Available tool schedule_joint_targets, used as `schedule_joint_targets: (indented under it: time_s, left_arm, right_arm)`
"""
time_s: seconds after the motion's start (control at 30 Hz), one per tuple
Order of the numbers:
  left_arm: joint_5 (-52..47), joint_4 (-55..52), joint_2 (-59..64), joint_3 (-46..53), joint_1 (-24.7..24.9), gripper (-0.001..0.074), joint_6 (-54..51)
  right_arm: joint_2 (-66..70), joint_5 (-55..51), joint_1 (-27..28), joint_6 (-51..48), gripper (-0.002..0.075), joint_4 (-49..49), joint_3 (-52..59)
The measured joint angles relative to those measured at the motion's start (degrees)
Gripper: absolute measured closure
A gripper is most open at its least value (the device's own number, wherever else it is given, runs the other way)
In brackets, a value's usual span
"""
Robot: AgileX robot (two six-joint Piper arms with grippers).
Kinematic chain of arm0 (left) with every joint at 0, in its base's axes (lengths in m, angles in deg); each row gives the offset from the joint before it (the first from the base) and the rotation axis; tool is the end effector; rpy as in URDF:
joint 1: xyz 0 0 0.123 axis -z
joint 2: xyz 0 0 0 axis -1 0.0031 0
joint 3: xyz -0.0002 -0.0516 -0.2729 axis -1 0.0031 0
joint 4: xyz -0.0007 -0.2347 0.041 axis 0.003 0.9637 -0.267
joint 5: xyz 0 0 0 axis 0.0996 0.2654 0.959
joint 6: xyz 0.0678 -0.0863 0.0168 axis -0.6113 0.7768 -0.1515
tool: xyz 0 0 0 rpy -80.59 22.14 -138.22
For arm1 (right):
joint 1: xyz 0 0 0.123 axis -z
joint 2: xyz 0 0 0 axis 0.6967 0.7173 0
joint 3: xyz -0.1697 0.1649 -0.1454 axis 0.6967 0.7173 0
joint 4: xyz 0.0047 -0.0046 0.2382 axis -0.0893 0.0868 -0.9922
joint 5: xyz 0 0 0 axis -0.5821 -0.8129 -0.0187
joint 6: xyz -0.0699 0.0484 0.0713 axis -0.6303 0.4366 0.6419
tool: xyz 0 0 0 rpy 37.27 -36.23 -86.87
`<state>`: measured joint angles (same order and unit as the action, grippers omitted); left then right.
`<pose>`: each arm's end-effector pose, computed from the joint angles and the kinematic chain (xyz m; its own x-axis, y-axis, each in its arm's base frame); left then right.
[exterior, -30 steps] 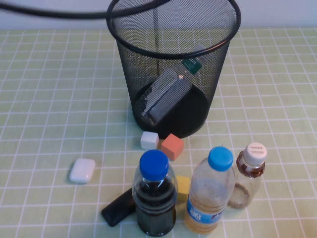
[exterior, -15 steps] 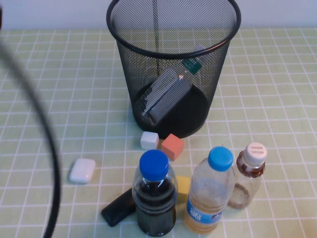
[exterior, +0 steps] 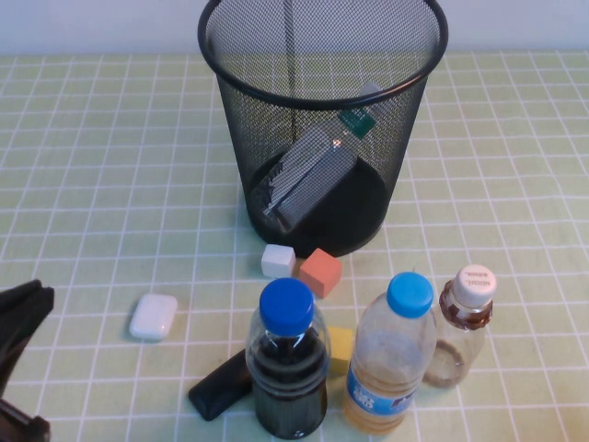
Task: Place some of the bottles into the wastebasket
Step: Pick up a bottle from the table with right arm
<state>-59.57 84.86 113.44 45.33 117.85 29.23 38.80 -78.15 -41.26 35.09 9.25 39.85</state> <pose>0.0975 -0.0523 0.2955 -0.1826 0.2297 -0.9560 0.4975 0.8602 0.1117 0.0654 -0.0037 0.1662 -0.2920 -0.0492 -0.9552 0.0359 0.9974 -0.0624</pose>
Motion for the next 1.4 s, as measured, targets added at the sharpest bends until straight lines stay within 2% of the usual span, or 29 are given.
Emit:
schedule_joint_targets:
  time_s: [0.27, 0.47, 0.57, 0.7, 0.83, 0.9, 1.07, 1.4]
  left_arm:
    - [3.5, 0.0, -0.2, 4.0, 0.0, 0.0736, 2.0]
    - [9.6, -0.9, -3.5, 9.6, -1.2, 0.0736, 2.6]
    - [14.3, 0.4, -9.2, 14.8, -5.3, 0.0736, 2.5]
    - [22.2, 1.0, -17.8, 21.3, -13.7, 0.0736, 2.5]
    - [24.5, 1.8, -24.0, 25.5, -21.8, 0.0736, 2.5]
    - [25.0, 2.7, -25.9, 27.3, -24.1, 0.0736, 2.5]
    - [20.2, 3.2, -26.7, 28.2, -25.1, 0.0736, 2.6]
    - [6.0, 3.0, -26.7, 28.5, -23.4, 0.0736, 2.6]
  right_arm:
    - [0.0, 0.0, 0.0, 0.0, 0.0736, 0.0, 0.0]
    - [0.0, 0.0, 0.0, 0.0, 0.0736, 0.0, 0.0]
    - [0.0, 0.0, 0.0, 0.0, 0.0736, 0.0, 0.0]
    - [0.0, 0.0, 0.0, 0.0, 0.0736, 0.0, 0.0]
    - [0.0, 0.0, 0.0, 0.0, 0.0736, 0.0, 0.0]
    - [0.0, 0.0, 0.0, 0.0, 0.0736, 0.0, 0.0]
    - [0.0, -0.1, 0.0, 0.0, 0.0736, 0.0, 0.0]
    - [0.0, -0.1, 0.0, 0.0, 0.0736, 0.0, 0.0]
